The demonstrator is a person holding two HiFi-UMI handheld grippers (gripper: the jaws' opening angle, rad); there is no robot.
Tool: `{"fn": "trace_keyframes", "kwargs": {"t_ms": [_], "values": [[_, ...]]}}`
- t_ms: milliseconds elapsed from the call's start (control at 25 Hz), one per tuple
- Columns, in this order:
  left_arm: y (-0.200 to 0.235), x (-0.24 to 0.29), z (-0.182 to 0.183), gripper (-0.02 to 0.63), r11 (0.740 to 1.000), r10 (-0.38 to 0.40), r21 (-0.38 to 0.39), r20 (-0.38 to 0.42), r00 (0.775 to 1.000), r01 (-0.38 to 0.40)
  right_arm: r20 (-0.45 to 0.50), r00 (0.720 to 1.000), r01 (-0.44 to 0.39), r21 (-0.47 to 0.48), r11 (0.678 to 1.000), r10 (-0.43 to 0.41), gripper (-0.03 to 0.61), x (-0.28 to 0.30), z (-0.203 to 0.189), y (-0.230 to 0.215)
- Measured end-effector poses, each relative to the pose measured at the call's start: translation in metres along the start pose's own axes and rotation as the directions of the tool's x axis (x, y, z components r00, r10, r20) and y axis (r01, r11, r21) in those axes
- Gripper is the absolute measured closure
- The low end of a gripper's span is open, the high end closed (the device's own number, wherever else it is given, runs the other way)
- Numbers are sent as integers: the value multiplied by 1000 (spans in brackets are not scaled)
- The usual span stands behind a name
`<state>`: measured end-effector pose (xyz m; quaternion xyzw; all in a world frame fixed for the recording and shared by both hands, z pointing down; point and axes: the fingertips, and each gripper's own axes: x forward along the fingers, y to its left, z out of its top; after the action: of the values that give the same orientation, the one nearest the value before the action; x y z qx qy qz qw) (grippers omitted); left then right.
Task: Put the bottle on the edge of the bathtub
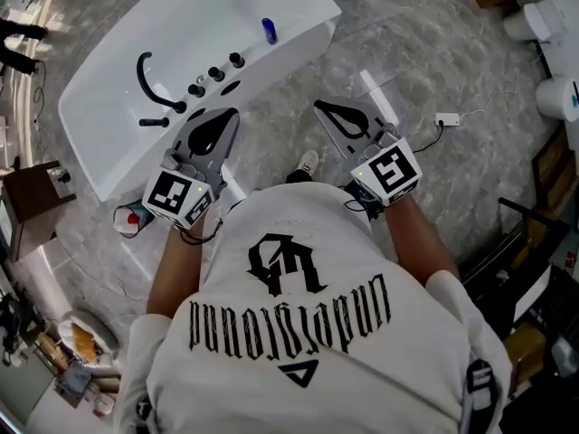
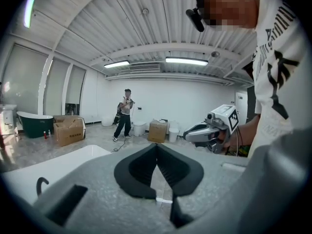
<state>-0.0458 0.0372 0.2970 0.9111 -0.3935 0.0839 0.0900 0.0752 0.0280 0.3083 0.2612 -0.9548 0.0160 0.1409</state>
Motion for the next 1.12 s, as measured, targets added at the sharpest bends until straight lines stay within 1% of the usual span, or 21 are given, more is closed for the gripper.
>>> {"fn": "trace_keyframes", "kwargs": {"t_ms": [200, 400, 840, 1120], "values": [[5, -42, -9, 598, 1000, -15, -4, 13, 1000, 15, 6, 1000, 19, -8, 1000, -19, 563, 5, 11, 43], [0, -86, -9, 598, 1000, -25, -2, 44, 999, 25, 18, 999, 48, -17, 999, -48, 564, 7, 22, 85], [1, -191, -17, 598, 999, -32, -5, 99, 995, 33, 39, 998, 53, -45, 998, -51, 565, 27, 45, 188], [-4, -234, -28, 598, 998, -59, -4, 116, 992, 60, 50, 997, 69, -45, 997, -66, 565, 34, 51, 235]]}}
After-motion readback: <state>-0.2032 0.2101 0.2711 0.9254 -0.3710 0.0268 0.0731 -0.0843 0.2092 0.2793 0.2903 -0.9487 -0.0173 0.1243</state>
